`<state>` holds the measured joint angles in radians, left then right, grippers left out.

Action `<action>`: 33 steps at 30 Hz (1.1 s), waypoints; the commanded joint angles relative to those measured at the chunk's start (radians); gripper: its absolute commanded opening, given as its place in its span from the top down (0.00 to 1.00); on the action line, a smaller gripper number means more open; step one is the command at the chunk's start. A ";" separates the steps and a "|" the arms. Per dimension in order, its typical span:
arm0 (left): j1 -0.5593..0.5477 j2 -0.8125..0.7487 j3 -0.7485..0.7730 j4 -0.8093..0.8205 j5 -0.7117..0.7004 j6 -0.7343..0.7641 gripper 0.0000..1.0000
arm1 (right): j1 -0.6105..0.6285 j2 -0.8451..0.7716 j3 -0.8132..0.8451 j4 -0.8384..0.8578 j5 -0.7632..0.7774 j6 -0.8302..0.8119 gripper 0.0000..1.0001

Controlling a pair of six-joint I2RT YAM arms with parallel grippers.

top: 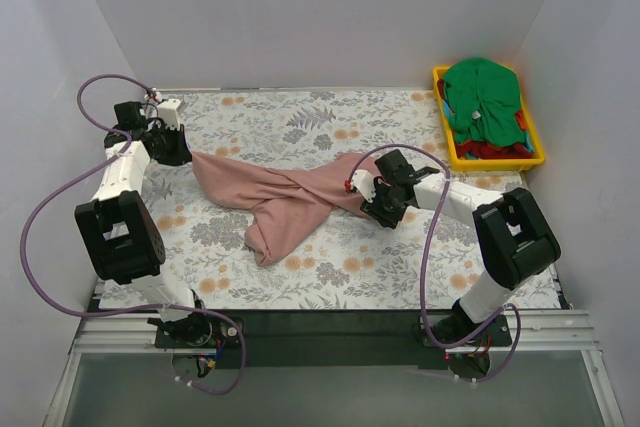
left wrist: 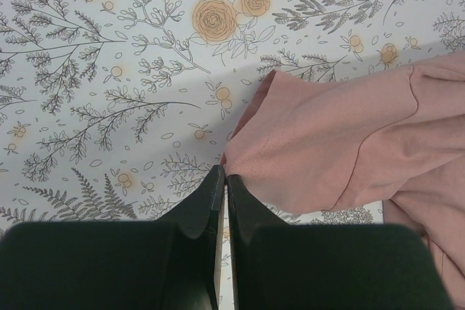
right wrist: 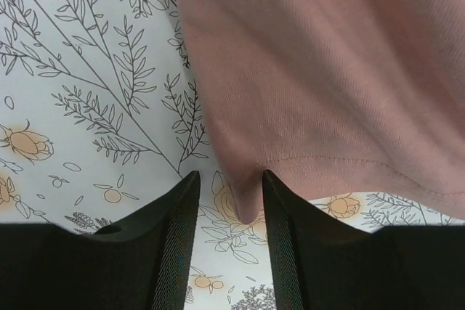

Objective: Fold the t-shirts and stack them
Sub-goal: Flatten the tshirt out

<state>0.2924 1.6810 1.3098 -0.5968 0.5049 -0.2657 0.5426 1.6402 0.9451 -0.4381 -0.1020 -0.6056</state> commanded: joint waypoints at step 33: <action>0.013 -0.245 0.596 0.251 -0.130 -0.276 1.00 | -0.259 -0.235 0.969 -0.013 0.159 -0.143 0.99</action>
<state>0.2909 1.5799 1.9438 -0.4911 0.4873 -0.5209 0.2901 1.4628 1.8576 -0.4717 0.0250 -0.7380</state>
